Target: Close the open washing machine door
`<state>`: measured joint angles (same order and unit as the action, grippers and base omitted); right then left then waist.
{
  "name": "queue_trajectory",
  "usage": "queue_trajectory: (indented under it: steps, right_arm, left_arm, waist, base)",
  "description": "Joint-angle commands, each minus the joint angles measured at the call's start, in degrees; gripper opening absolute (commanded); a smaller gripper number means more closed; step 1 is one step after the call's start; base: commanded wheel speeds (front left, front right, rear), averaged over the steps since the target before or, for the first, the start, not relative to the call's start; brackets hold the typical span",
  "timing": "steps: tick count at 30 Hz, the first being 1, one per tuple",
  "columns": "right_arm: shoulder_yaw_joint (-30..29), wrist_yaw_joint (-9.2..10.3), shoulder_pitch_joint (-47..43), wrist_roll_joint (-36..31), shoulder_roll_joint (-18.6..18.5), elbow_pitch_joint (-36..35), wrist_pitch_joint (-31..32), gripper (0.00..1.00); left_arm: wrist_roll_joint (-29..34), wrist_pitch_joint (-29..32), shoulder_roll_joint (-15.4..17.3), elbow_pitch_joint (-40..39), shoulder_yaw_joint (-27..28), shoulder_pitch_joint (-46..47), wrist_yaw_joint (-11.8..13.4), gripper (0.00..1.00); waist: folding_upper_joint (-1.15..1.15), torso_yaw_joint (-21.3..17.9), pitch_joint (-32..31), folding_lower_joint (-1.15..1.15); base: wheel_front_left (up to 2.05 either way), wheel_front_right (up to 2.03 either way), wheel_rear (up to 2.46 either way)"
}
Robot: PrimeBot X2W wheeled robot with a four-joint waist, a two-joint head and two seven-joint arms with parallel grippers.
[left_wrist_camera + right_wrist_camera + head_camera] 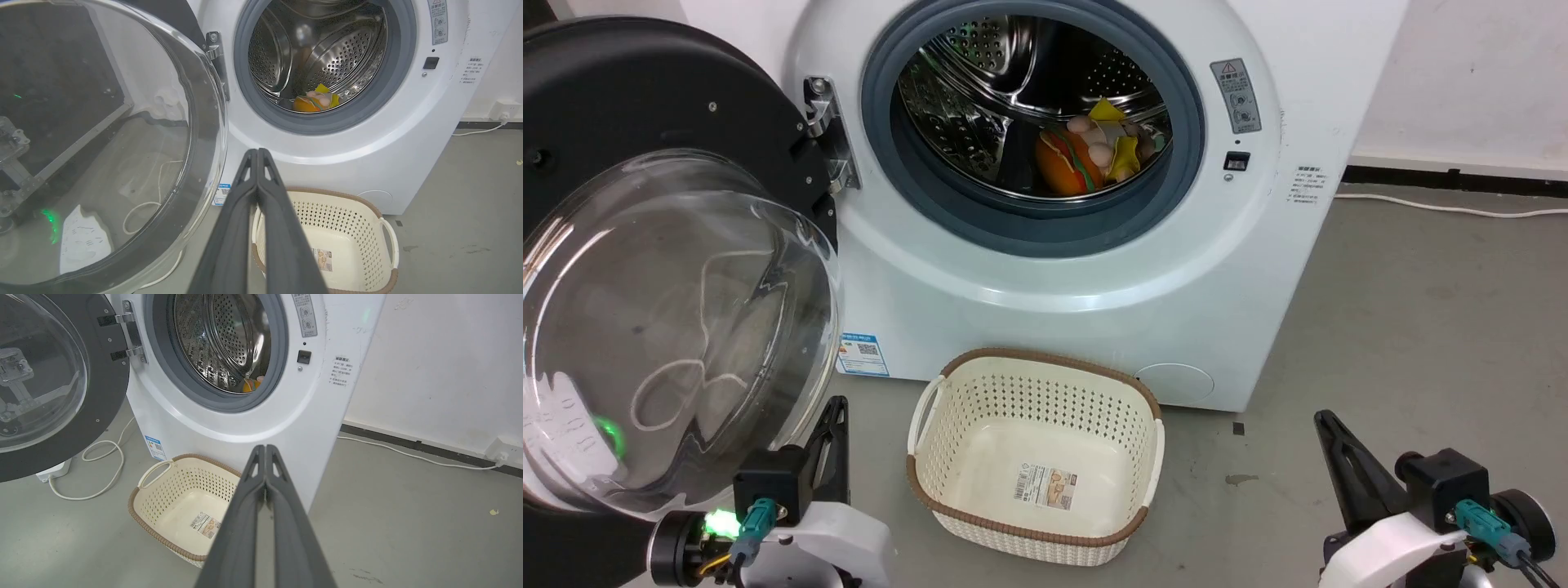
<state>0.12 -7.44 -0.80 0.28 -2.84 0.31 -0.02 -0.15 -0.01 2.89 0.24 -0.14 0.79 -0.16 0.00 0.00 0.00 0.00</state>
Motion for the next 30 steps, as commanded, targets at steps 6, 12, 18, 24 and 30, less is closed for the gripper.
queue_trajectory:
  steps: [6,12,18,24,30]
  right_arm:
    - [-0.12,-0.05,0.8,-0.28,-0.04,-0.31,0.02,0.0]
    - [-0.12,-0.05,0.8,-0.28,-0.04,-0.31,0.02,0.0]
    - [-0.12,-0.05,0.8,-0.28,-0.04,-0.31,0.02,0.0]
    - [-0.12,-0.05,0.8,-0.28,-0.04,-0.31,0.02,0.0]
    - [-0.12,-0.05,0.8,-0.28,-0.04,-0.31,0.02,0.0]
  left_arm:
    - [0.15,0.01,-0.02,-0.24,0.14,-0.79,0.16,0.0]
    - [0.15,0.01,-0.02,-0.24,0.14,-0.79,0.16,0.0]
    - [0.15,0.01,-0.02,-0.24,0.14,-0.79,0.16,0.0]
    - [0.15,0.01,-0.02,-0.24,0.14,-0.79,0.16,0.0]
    - [0.15,0.01,-0.02,-0.24,0.14,-0.79,0.16,0.0]
  waist:
    - [0.0,0.0,0.0,0.0]
    - [0.0,0.0,0.0,0.0]
    - [0.0,0.0,0.0,0.0]
    - [0.0,0.0,0.0,0.0]
    - [0.0,0.0,0.0,0.0]
  base:
    - [0.0,0.0,0.0]
    - [0.0,0.0,0.0]
    - [0.0,0.0,0.0]
    - [0.0,0.0,0.0]
    - [0.0,0.0,0.0]
